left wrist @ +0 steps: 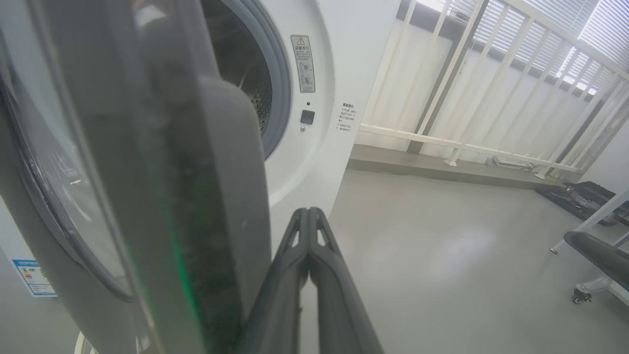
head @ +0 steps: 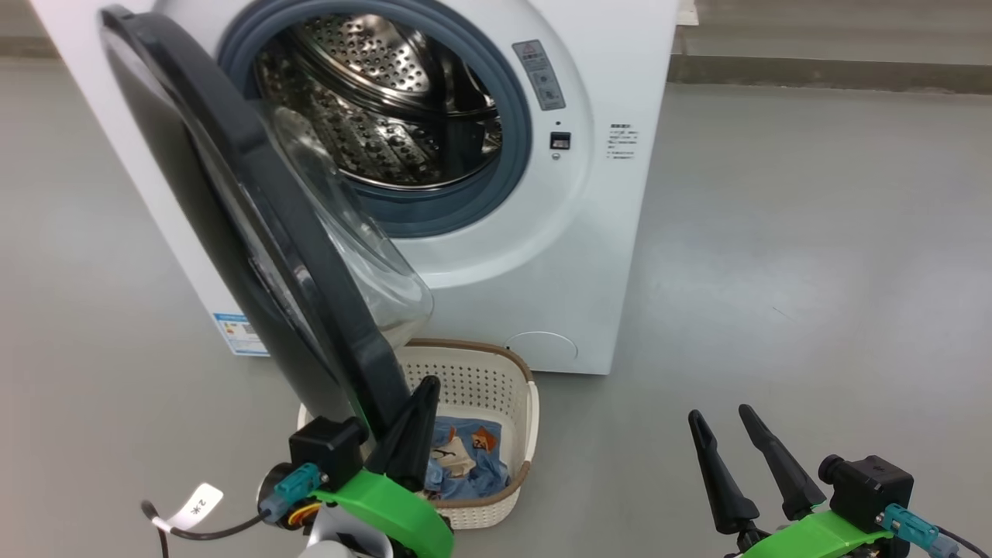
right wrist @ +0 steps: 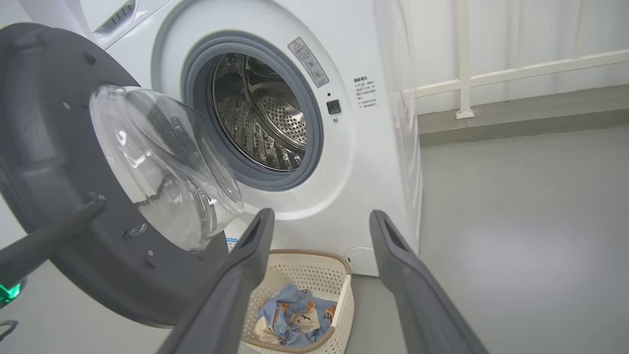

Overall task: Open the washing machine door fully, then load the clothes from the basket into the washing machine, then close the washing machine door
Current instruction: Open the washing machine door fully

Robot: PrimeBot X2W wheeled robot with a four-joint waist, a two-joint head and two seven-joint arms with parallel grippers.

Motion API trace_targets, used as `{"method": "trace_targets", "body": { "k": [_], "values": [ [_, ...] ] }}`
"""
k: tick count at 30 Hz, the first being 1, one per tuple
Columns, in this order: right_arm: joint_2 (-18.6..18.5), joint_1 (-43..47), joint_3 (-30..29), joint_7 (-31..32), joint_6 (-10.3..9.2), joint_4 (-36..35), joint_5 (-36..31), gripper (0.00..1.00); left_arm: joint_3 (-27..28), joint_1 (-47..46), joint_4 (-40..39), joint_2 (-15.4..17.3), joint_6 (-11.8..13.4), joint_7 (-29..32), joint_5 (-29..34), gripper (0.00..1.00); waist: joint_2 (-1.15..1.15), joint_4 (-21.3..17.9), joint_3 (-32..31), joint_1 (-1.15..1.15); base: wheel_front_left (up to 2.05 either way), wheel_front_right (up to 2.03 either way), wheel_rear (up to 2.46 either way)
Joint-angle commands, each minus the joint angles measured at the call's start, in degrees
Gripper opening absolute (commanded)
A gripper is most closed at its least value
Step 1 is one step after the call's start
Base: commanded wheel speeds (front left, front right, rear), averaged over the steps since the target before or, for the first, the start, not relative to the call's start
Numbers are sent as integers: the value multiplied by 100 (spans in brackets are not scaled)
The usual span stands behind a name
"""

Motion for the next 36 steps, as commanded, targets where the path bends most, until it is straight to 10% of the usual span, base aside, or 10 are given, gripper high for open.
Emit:
{"method": "trace_targets", "body": {
  "k": [1, 36],
  "values": [
    [-6, -85, 172, -33, 57, -132, 56, 100, 321, -111, -68, 226, 131, -47, -91, 0, 0, 87, -3, 0, 0, 0, 0],
    [-6, -86, 360, -167, 57, 91, 207, 100, 385, 184, -346, 523, 340, 43, -246, 0, 0, 1422, -71, 0, 0, 0, 0]
  ]
}}
